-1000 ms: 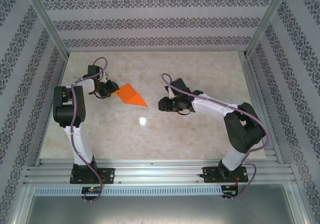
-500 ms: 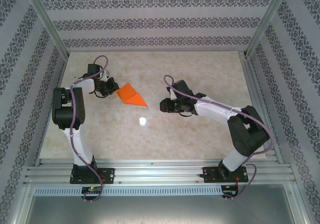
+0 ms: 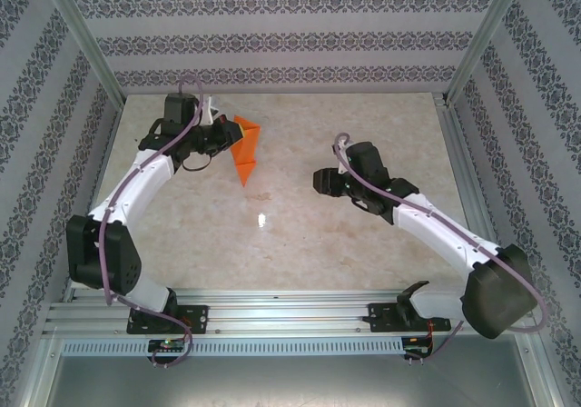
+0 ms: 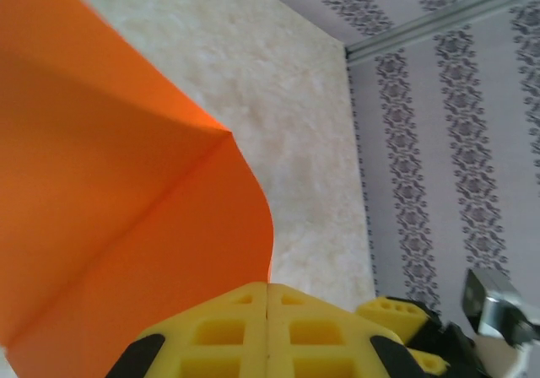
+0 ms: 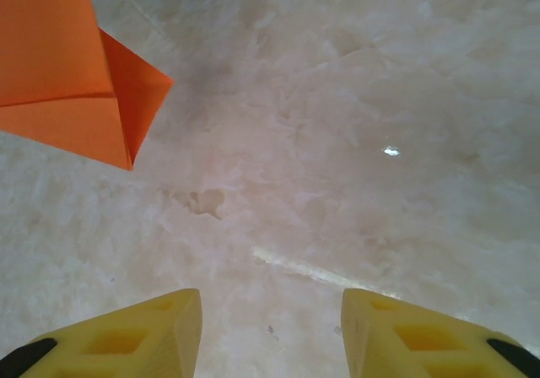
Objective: Fold a paper plane with a square sheet of paper (fold left side to right side)
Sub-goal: Pick up the paper from the center of the table, then place the paper at the bottom-center of the table.
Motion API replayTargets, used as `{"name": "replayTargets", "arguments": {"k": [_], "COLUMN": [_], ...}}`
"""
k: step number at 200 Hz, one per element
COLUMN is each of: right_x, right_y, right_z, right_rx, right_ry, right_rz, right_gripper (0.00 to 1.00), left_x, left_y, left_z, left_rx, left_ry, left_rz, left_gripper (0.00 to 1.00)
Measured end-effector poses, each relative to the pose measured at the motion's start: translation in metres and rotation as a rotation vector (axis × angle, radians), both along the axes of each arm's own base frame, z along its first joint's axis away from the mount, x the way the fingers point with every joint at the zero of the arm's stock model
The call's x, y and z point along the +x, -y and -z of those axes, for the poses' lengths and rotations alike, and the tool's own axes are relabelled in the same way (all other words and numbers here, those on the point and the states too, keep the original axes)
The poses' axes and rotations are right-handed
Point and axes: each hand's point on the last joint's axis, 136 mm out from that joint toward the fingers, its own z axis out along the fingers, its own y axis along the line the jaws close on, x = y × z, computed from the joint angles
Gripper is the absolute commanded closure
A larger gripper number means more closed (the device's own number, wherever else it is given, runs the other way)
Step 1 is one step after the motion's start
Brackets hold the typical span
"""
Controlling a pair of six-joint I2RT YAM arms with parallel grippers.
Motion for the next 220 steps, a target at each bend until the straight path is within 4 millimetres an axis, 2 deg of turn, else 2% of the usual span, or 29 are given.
{"name": "replayTargets", "arguments": {"k": [16, 41, 83, 106, 149, 176, 195, 220], "right_x": [-0.004, -0.009, -0.013, -0.017, -0.019, -0.024, -0.032, -0.048], "right_y": [0.015, 0.03, 0.038, 0.038, 0.038, 0.028, 0.012, -0.015], "right_z": [-0.001, -0.002, 0.005, 0.013, 0.018, 0.022, 0.024, 0.025], "right_rx": [-0.003, -0.009, -0.014, -0.016, -0.019, -0.03, -0.026, -0.01], "right_ry": [0.002, -0.002, -0.017, -0.036, -0.049, -0.06, -0.063, -0.061], "right_rz": [0.03, 0.063, 0.08, 0.072, 0.067, 0.035, -0.008, -0.059], "right_gripper": [0.52, 0.52, 0.52, 0.52, 0.53, 0.53, 0.54, 0.55], "left_x": [-0.016, -0.042, -0.084, -0.096, -0.107, -0.111, -0.106, -0.098], "left_y": [0.014, 0.035, 0.049, 0.05, 0.066, 0.065, 0.064, 0.056], "left_z": [-0.016, -0.028, -0.018, 0.004, 0.079, 0.126, 0.137, 0.138], "left_rx": [-0.024, -0.046, -0.068, -0.077, -0.068, -0.04, -0.028, -0.023], "left_ry": [0.014, 0.001, -0.07, -0.134, -0.316, -0.418, -0.436, -0.426], "left_rz": [0.032, 0.081, 0.097, 0.072, 0.064, 0.038, 0.022, -0.016], "left_gripper": [0.99, 0.99, 0.99, 0.99, 0.99, 0.99, 0.99, 1.0]}}
